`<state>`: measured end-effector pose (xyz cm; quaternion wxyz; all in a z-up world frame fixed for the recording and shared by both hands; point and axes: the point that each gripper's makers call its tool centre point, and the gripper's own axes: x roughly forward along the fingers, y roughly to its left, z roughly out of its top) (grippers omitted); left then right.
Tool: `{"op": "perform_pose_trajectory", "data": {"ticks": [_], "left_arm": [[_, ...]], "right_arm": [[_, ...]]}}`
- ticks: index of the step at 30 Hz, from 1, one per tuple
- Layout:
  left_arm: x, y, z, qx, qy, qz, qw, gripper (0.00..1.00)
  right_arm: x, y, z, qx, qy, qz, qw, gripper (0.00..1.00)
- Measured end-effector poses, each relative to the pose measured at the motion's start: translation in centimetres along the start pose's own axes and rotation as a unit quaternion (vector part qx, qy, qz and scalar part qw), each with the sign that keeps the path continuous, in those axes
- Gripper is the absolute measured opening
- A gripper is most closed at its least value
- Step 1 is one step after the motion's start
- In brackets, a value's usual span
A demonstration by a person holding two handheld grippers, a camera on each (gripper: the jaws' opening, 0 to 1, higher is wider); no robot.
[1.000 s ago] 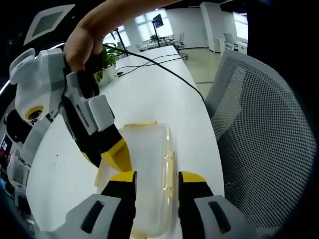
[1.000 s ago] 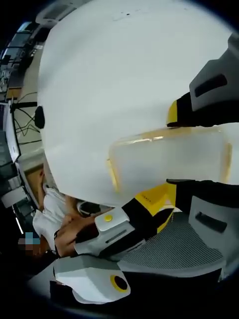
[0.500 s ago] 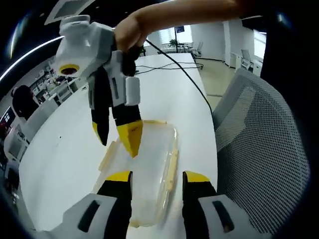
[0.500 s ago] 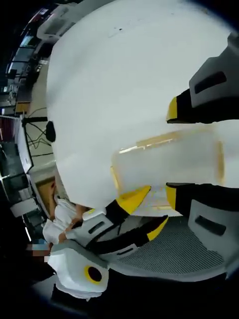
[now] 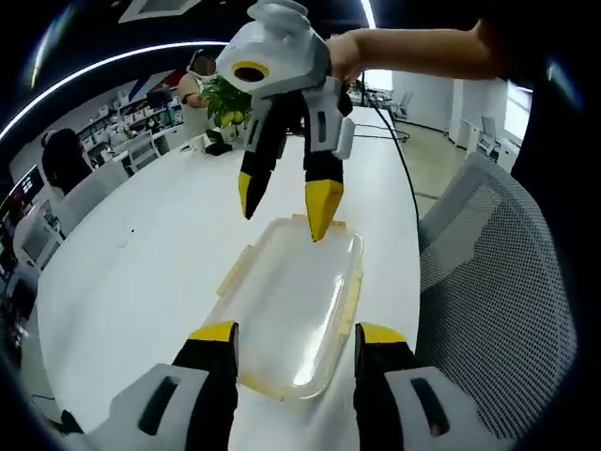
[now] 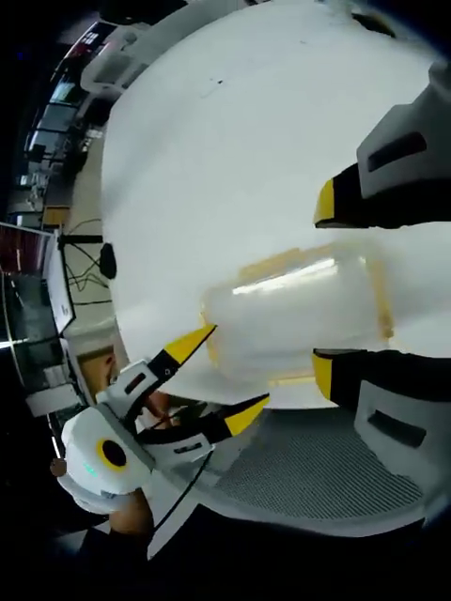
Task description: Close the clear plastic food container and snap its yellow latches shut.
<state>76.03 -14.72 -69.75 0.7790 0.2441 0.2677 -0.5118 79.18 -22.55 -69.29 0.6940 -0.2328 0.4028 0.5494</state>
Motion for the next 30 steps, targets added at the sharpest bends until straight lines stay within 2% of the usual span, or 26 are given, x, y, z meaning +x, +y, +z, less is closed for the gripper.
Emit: {"op": "perform_pose_trajectory", "data": {"ticks": [12, 30], "left_arm": [[-1.2, 1.1, -1.2, -0.035, 0.003, 0.027, 0.999, 0.52], [-1.9, 1.6, -2.3, -0.077, -0.012, 0.068, 0.9946, 0.64]], "right_arm": [[-1.2, 1.1, -1.5, 0.016, -0.029, -0.039, 0.9987, 0.51], [-1.8, 2.0, -4.0, 0.061, -0.089, -0.108, 0.9883, 0.6]]}}
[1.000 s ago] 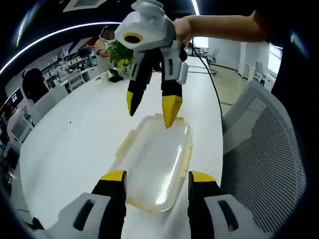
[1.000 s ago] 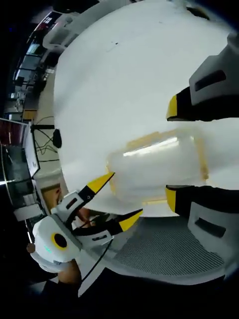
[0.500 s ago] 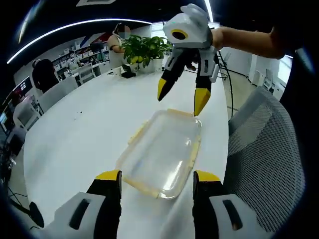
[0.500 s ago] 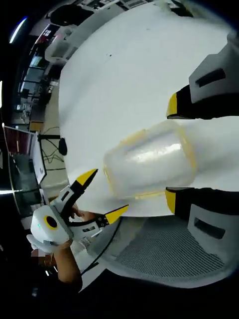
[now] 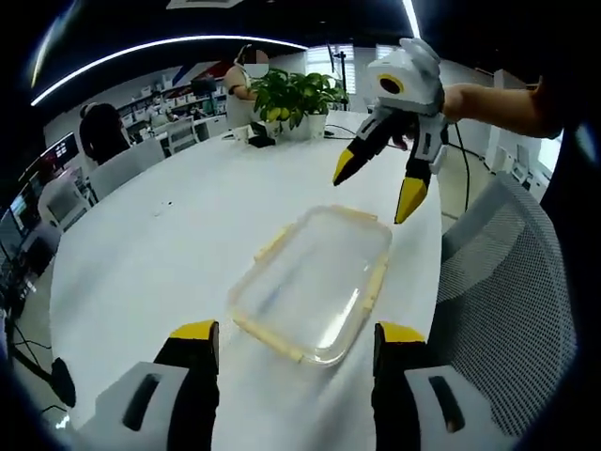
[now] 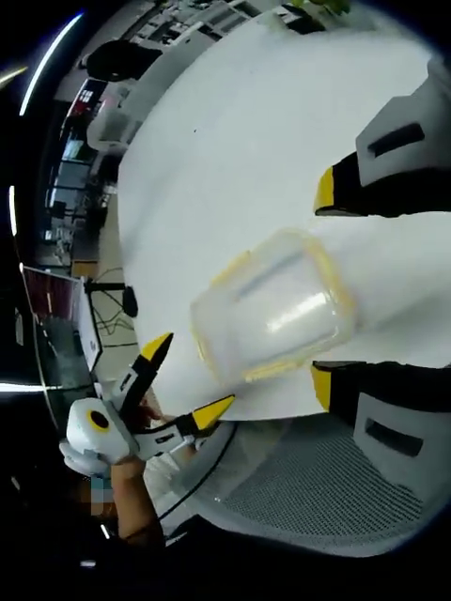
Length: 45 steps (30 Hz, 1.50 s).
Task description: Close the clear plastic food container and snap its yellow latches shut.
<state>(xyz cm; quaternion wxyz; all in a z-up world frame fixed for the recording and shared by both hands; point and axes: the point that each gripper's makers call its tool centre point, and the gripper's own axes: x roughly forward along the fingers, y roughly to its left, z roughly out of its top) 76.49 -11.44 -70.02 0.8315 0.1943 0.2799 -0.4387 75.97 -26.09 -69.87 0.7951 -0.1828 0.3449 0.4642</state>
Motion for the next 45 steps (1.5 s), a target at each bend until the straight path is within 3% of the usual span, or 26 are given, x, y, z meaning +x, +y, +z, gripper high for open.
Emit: {"op": "perform_pose_trajectory", "data": {"ticks": [16, 38, 45], "left_arm": [[0.4, -0.4, -1.8, -0.015, 0.002, 0.024, 0.9996, 0.58], [1.8, -1.0, -2.1, -0.027, -0.008, 0.024, 0.9993, 0.41], [2.0, -0.5, -2.0, -0.027, -0.007, 0.026, 0.9993, 0.41]], "right_arm": [[1.2, 1.1, -2.2, 0.02, -0.037, -0.04, 0.9983, 0.59], [2.3, 1.5, -2.0, 0.041, -0.075, -0.057, 0.9947, 0.4], [2.6, 1.0, -1.7, 0.045, -0.073, -0.06, 0.9945, 0.39]]}}
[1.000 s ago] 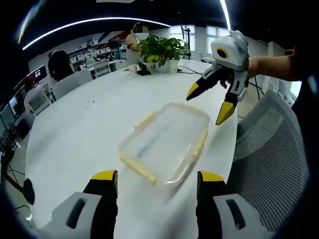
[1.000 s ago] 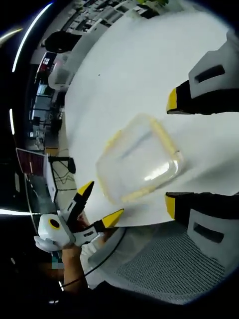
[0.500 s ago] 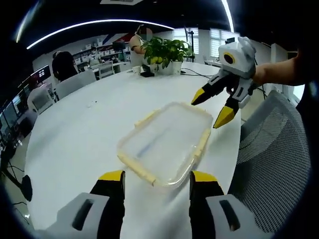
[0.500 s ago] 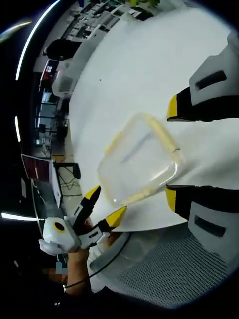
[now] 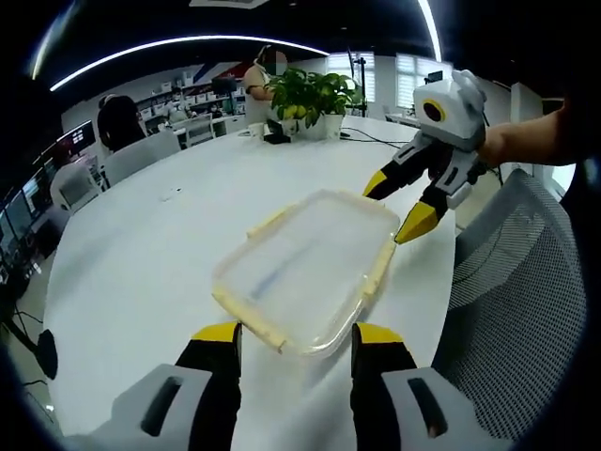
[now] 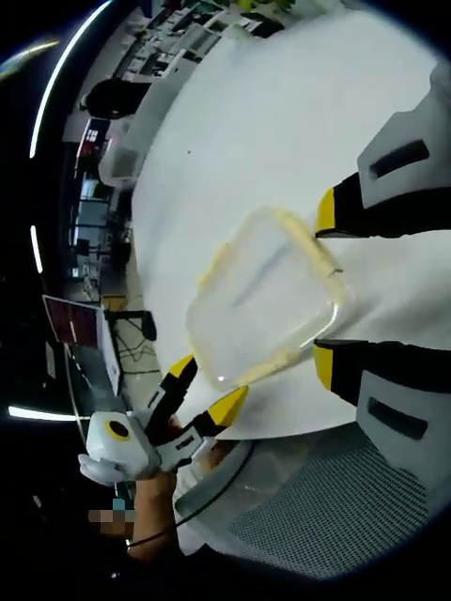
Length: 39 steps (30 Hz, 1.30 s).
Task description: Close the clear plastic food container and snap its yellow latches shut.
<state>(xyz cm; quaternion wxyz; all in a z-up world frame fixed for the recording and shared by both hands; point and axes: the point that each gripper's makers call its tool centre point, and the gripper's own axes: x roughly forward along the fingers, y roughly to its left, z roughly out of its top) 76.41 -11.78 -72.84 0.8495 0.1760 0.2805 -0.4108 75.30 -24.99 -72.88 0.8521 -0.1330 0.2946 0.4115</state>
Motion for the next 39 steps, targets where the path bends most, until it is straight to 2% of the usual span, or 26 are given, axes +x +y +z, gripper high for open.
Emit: {"op": "perform_pose_trajectory", "data": {"ticks": [25, 39], "left_arm": [[2.8, 4.1, 1.6, 0.024, 0.016, -0.001, 0.9996, 0.41], [4.4, 6.4, 2.7, 0.023, 0.021, 0.004, 0.9995, 0.41]], "right_arm": [[2.3, -3.7, 1.9, 0.011, -0.002, -0.01, 0.9999, 0.4], [3.7, -6.2, 3.0, 0.012, 0.004, -0.014, 0.9998, 0.4]]}}
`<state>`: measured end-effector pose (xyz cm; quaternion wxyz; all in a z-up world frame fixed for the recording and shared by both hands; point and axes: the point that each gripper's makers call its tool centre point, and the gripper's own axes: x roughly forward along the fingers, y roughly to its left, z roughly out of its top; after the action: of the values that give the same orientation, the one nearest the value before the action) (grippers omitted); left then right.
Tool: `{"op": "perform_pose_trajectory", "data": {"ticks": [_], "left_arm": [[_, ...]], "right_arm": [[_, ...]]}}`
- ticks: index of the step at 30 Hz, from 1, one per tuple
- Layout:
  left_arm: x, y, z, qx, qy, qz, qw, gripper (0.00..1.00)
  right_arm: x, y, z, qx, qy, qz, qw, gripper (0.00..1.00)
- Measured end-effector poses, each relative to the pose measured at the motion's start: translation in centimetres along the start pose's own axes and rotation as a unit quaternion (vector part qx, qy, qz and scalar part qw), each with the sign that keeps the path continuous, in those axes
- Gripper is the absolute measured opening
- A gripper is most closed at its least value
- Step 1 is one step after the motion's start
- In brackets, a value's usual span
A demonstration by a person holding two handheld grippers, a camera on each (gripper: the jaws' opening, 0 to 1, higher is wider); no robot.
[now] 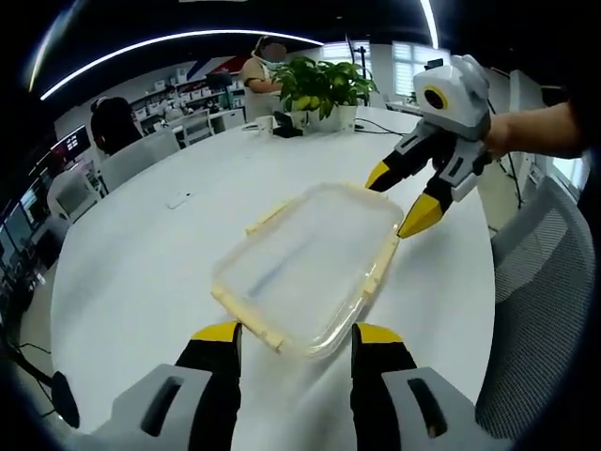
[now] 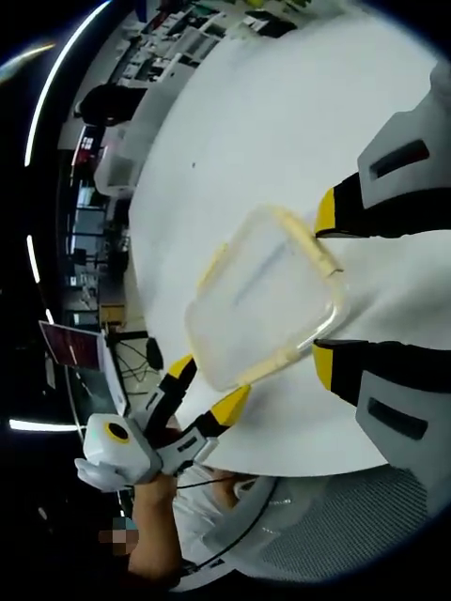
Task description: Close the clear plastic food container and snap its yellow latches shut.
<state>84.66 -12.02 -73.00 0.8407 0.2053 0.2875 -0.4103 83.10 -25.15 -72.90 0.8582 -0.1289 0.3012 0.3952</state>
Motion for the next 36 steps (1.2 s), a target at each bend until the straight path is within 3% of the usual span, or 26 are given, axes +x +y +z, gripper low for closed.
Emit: {"op": "perform_pose_trajectory", "data": {"ticks": [11, 24, 36], "left_arm": [[0.9, 0.8, 0.6, -0.008, 0.0, 0.0, 1.0, 0.4], [0.7, 1.3, 0.7, -0.024, 0.002, 0.007, 0.9997, 0.42], [-1.8, 0.9, 1.5, -0.055, -0.035, 0.01, 0.9978, 0.55]], "right_arm": [[0.5, -1.5, 0.5, -0.002, 0.003, 0.002, 1.0, 0.4], [0.4, -1.5, 0.5, -0.004, 0.003, 0.0, 1.0, 0.4], [-1.5, -0.6, 0.0, 0.006, -0.02, -0.02, 0.9996, 0.57]]}}
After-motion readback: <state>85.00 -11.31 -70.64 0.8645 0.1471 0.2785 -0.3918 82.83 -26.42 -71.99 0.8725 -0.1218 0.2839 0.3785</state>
